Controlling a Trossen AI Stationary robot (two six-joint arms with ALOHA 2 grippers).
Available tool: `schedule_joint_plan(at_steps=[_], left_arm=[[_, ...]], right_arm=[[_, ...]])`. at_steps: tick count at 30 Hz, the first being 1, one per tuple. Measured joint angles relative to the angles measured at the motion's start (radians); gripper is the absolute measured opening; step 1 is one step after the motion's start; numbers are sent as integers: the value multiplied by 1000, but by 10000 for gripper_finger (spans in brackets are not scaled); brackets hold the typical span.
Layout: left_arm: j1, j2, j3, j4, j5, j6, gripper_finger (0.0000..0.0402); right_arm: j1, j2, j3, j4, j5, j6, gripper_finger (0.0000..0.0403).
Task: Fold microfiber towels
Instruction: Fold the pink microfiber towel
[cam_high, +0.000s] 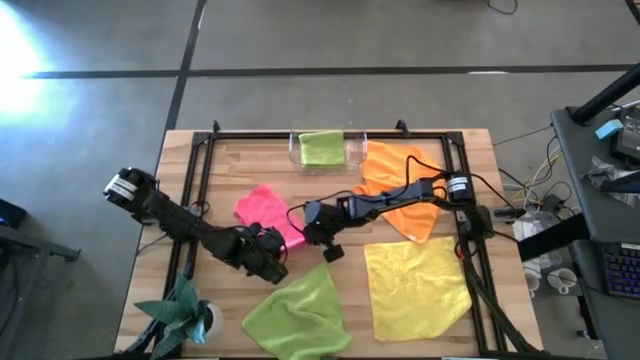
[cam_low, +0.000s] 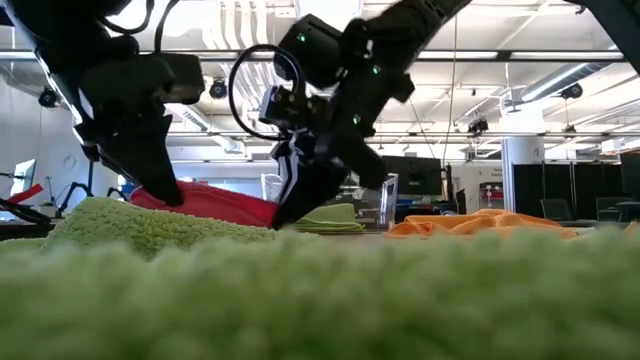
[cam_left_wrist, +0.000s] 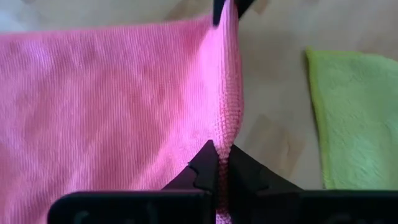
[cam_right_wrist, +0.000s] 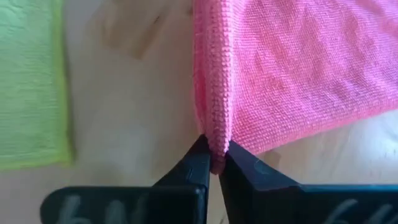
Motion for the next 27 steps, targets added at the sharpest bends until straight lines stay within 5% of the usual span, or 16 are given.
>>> schedule_joint_plan(at_steps=[11,18,27], left_arm=[[6,-7,110,-22,119,75,0],[5,-7,247,-213,198,64,0],[6,-8,366,-577,133,37,0]], right_arm=[[15,-35,228,-424,-19,154,9],[61,-35,387,-651,-24,250,9],[54,-32,465,-550,55,307,9]])
